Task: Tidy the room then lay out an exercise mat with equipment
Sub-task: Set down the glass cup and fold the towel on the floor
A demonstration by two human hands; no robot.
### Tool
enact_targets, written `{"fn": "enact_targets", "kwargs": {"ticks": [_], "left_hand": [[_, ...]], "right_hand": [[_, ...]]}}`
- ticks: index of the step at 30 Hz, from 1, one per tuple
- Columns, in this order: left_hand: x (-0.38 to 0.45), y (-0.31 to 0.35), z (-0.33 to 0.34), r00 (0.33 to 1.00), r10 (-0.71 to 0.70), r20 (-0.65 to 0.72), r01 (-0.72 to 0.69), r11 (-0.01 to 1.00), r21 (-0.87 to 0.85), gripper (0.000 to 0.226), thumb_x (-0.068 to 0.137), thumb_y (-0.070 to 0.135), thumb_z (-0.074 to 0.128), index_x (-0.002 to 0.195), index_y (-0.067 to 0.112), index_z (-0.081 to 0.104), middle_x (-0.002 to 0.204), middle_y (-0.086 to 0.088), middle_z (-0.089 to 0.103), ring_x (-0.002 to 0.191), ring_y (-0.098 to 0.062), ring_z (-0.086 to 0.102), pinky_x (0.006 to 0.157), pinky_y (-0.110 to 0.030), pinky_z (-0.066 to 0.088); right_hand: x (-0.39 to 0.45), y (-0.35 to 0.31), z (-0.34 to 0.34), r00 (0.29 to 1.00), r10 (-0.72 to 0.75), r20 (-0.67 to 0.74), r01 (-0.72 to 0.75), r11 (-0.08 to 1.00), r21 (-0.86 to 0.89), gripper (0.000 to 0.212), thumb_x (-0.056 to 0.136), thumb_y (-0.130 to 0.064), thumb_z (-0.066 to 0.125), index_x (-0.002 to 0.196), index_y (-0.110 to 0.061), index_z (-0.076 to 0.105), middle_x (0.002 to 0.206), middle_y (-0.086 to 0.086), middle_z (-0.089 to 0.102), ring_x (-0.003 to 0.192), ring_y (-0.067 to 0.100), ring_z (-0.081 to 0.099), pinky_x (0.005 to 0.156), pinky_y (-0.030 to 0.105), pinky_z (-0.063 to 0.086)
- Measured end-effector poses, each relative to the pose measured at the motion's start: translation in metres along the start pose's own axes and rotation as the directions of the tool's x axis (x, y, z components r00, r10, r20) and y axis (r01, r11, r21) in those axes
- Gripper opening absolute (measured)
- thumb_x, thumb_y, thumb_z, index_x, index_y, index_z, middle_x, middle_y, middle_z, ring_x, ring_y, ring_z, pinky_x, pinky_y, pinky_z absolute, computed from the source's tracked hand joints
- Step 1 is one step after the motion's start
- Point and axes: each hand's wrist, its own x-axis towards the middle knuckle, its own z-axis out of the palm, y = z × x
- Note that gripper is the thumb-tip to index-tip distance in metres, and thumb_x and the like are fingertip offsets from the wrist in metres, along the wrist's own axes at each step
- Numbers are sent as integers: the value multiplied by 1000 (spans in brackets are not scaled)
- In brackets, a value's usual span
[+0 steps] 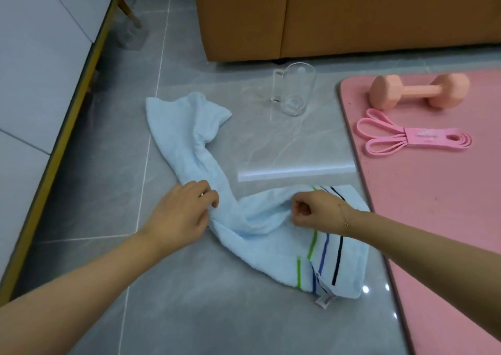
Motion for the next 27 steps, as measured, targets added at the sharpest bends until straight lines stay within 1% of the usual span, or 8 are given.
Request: {"fn": "enact_targets", "kwargs": {"ticks": [3,5,7,11,16,20,24,27], "left_hand": [[-14,12,7,838,-500,219,536,830,-155,40,83,55,53,69,17,56,72,4,60,68,-20,59,64,-34,49],[-10,18,10,560,-606,565,824,474,-309,56,77,67,59,73,11,68,75,-3,69,64,-20,61,65,-30,50],[-1,25,12,459,-580,673,858,90,-506,50,82,52,65,90,3,70,86,-11,70,61,-18,58,56,-25,47],[15,32,19,592,-544,594,657,-100,-747,26,91,16,61,109,-3,64,110,-18,69,87,-24,65,73,-26,53],[22,41,13,697,-441,566,517,-237,-822,24,93,2,49,114,3,61,110,-12,68,93,-23,66,75,-26,57],[24,50,23,681,-410,606,475,-381,-793,27,93,0,49,115,12,59,111,-6,70,94,-16,68,74,-25,59],[28,54,22,688,-206,696,536,-502,-679,39,92,13,55,131,8,52,124,-10,65,113,-23,63,89,-33,55],[32,58,11,734,21,679,546,-613,-571,38,97,16,45,133,6,52,133,-14,58,122,-26,56,100,-39,47]], "right_hand": [[14,-25,3,950,-170,-262,141,982,-127,24,81,-38,64,92,-22,50,84,-10,47,77,11,44,63,27,34],[28,-41,8,941,-222,-255,194,972,-130,49,77,-46,69,114,-20,50,107,-4,48,97,16,45,77,30,38],[42,-51,14,980,-185,-78,164,961,-221,55,77,-49,66,122,-21,49,117,-1,52,108,19,47,89,32,35],[42,-46,24,997,-69,-30,50,910,-411,17,88,-31,49,78,-19,46,101,6,65,97,27,59,75,28,34],[6,15,8,875,385,-294,-350,922,165,29,91,-31,45,68,-13,42,73,4,51,77,28,51,64,31,32],[-2,18,-8,847,318,-426,-269,948,172,26,91,-19,39,67,-9,37,60,5,44,64,29,42,56,36,26],[0,0,-22,900,408,153,-434,804,407,20,68,-25,50,52,-17,40,55,0,43,56,20,38,51,28,27],[6,-10,-27,900,250,356,-429,375,822,19,64,-35,52,62,-16,46,64,3,46,59,19,43,56,29,33]]}}
